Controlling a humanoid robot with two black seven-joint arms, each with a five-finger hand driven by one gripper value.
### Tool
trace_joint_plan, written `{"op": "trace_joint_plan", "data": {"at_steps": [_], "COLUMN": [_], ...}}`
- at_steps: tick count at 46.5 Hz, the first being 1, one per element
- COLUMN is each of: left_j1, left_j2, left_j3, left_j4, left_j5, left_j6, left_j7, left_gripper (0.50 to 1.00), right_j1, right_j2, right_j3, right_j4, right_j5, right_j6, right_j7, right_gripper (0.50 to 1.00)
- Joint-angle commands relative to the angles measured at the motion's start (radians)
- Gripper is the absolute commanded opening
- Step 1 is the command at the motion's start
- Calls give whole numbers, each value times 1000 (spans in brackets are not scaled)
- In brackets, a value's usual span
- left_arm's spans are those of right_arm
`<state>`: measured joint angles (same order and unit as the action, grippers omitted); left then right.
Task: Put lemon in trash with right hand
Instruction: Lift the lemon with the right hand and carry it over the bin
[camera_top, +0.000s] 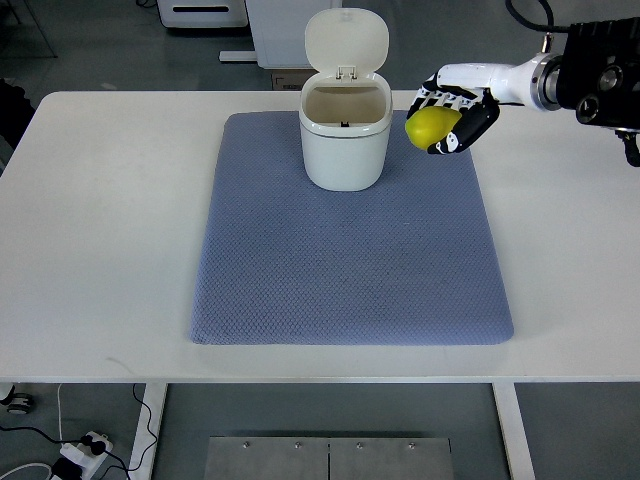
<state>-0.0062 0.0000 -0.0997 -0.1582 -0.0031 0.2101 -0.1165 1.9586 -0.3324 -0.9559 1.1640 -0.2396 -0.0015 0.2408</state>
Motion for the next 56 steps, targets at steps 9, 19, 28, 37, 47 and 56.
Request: {"op": "trace_joint_plan", "data": {"at_steps": [9,19,28,37,47,56], "left_j1": [0,0,0,0,0,0], "left_j2": [0,0,0,0,0,0], "left_j3": [0,0,0,0,0,0], "left_j4": [0,0,-1,0,0,0], "left_j5": [0,0,0,0,0,0], "left_j6": [0,0,0,0,0,0], "left_j7": [1,0,1,1,1,0], "left_gripper": [1000,1000,1000,1000,1000,1000], "right_j1": [3,-4,-14,-35,-66,-99], "right_j2": [59,121,173,216,256,283], "right_j3": [43,48,48,48,65,74], "right_j4": [-75,-132,-188,-242,-288,-337], "right_j5": [77,128,158,181,184,195], "right_j6": [-11,-21,-26,-28,-28,-41], "right_j7": [-12,-21,-24,-29,-31,-38], "right_gripper": [500,500,500,500,500,500]}}
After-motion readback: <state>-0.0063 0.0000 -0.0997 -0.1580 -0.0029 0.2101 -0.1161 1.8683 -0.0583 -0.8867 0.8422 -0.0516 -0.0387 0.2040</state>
